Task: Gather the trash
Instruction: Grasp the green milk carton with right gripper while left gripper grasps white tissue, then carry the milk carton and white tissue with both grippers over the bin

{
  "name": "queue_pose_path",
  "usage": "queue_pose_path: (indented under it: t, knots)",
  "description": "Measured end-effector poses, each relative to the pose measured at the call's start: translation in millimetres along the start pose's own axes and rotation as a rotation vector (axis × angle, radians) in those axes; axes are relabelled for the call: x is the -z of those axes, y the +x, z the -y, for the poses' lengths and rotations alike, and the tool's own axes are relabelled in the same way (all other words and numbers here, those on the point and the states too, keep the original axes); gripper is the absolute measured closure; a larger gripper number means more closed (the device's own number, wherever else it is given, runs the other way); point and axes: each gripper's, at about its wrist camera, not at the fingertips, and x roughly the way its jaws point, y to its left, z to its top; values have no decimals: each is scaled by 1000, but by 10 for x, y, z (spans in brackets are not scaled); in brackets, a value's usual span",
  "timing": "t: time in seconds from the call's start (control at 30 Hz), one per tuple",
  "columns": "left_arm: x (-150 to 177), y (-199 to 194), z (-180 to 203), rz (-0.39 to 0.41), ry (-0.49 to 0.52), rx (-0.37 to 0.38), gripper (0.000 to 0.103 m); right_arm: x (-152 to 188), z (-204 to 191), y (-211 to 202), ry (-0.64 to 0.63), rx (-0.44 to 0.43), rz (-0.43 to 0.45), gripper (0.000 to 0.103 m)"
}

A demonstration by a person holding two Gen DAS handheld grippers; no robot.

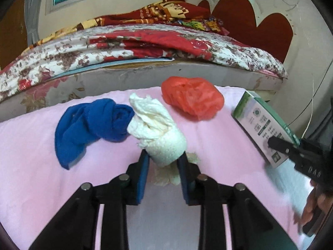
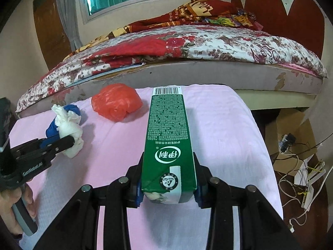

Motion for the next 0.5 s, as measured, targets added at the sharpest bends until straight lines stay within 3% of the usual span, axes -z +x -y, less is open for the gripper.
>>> queue_pose_path:
  t: [0.03, 0.07, 0.1, 0.17, 0.23, 0.27, 0.33, 0.37, 0.43, 0.5]
  knots:
    - [-1, 42, 15, -9, 4, -13, 50, -2, 2, 6, 2, 3, -1, 64]
    - [-9, 85, 15, -18, -1, -24, 29, -8, 7, 17, 6, 3, -2, 64]
    - [-30, 116, 6, -14, -14, -32, 19, -20, 11, 34, 12, 3, -2, 64]
    - [-95, 168, -24, -9, -45, -29, 19, -44, 9, 69, 15, 4, -4, 64]
    - [-146, 262, -80, -34, -82, -37, 26, -54, 2, 104, 13, 4, -6, 63]
    - [-161, 329, -124, -61, -107, -31, 39, -60, -4, 126, 11, 4, -7, 63]
    - [-219, 398, -158, -67, -119, -20, 53, -63, -14, 153, 9, 3, -6, 64]
    - [-237, 406, -147, -71, -103, -26, 69, -61, -19, 160, 9, 4, -4, 64]
    - [-216, 355, -134, -76, -93, -8, 71, -70, -20, 163, 11, 2, -5, 64]
    - [-144, 216, -60, -45, -32, -35, 72, -60, -34, 149, 9, -4, -7, 64]
